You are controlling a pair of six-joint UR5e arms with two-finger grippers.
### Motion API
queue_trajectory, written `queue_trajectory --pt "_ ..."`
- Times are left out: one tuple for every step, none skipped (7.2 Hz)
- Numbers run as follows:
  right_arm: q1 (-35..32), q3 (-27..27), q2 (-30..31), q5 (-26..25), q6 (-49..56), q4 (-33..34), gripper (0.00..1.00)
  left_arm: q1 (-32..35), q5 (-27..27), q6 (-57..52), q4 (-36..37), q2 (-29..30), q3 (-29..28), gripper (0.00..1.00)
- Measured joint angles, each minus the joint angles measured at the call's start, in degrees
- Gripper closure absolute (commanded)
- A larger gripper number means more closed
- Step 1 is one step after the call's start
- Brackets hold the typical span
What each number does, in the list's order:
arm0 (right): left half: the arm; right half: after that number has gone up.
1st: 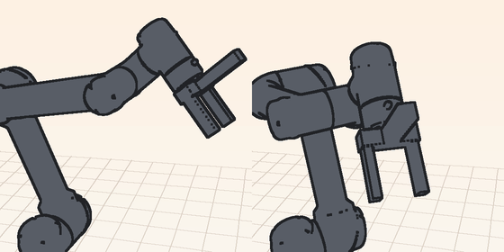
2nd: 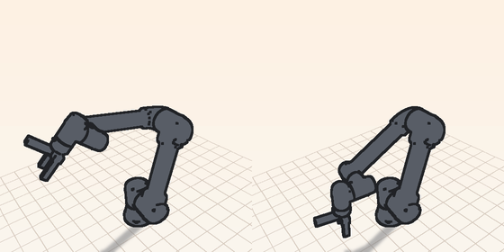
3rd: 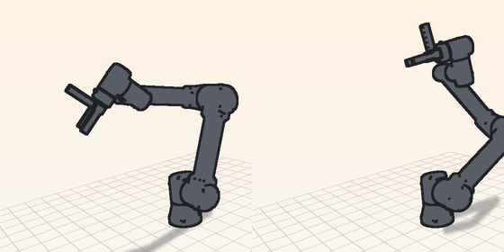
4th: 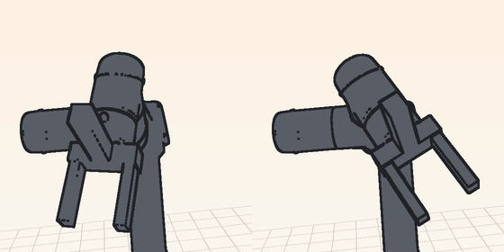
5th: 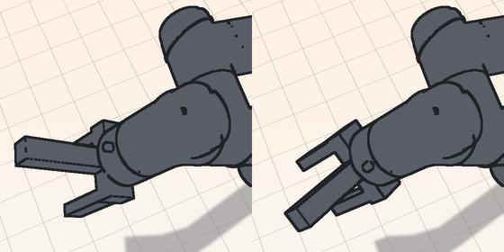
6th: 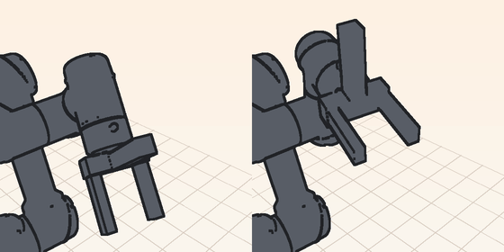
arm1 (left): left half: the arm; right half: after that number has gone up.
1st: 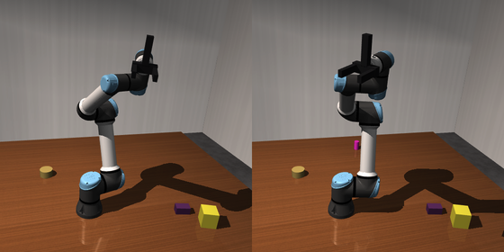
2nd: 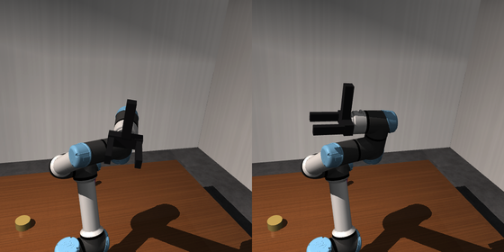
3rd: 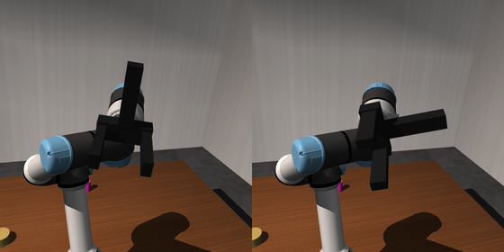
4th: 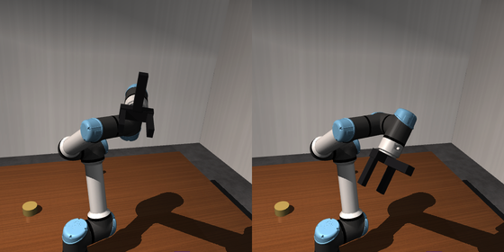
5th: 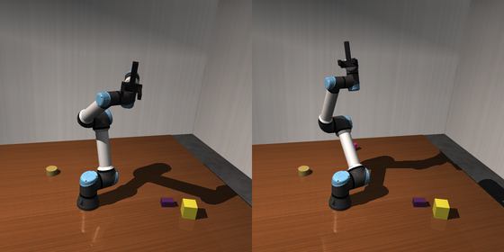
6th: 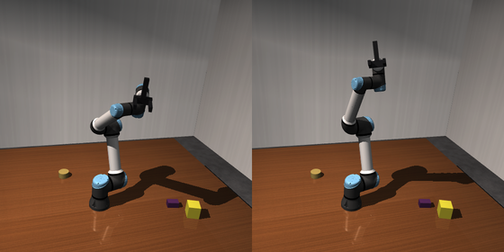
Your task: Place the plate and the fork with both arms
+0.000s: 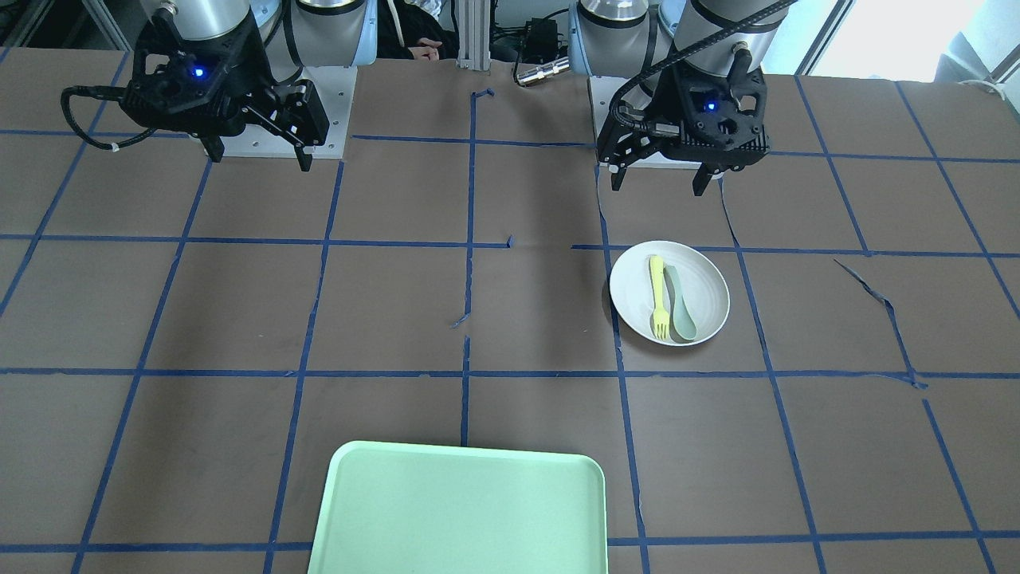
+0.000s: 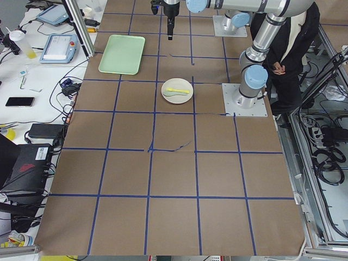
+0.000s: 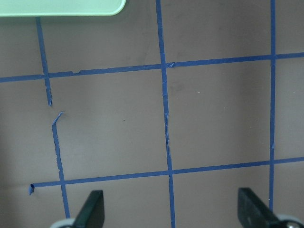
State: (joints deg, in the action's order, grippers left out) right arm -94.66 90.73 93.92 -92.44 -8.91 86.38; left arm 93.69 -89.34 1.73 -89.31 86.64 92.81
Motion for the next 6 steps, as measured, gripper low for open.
queue_trajectory --pt "0.0 0.21 0.06 -0.42 -0.08 0.39 0.0 0.0 0.05 -0.01 -0.04 -0.09 0.0 0.0" --pt "0.0 0.35 0.13 -0.63 -0.14 0.78 0.0 0.0 0.09 0.01 -0.08 -0.16 0.0 0.0" --pt "0.0 0.44 0.17 -0.72 -0.17 0.96 0.0 0.0 0.11 -0.01 -0.12 -0.25 0.0 0.0" --pt "-0.02 0.47 0.19 -0.75 -0.17 1.03 0.0 0.0 0.12 -0.09 -0.17 -0.37 0.0 0.0" --pt "-0.06 0.5 0.21 -0.69 -0.15 1.05 0.0 0.0 0.13 -0.14 -0.21 -0.45 0.0 0.0" --pt "-0.11 0.56 0.21 -0.62 -0.15 1.06 0.0 0.0 0.13 -0.17 -0.26 -0.51 0.0 0.0"
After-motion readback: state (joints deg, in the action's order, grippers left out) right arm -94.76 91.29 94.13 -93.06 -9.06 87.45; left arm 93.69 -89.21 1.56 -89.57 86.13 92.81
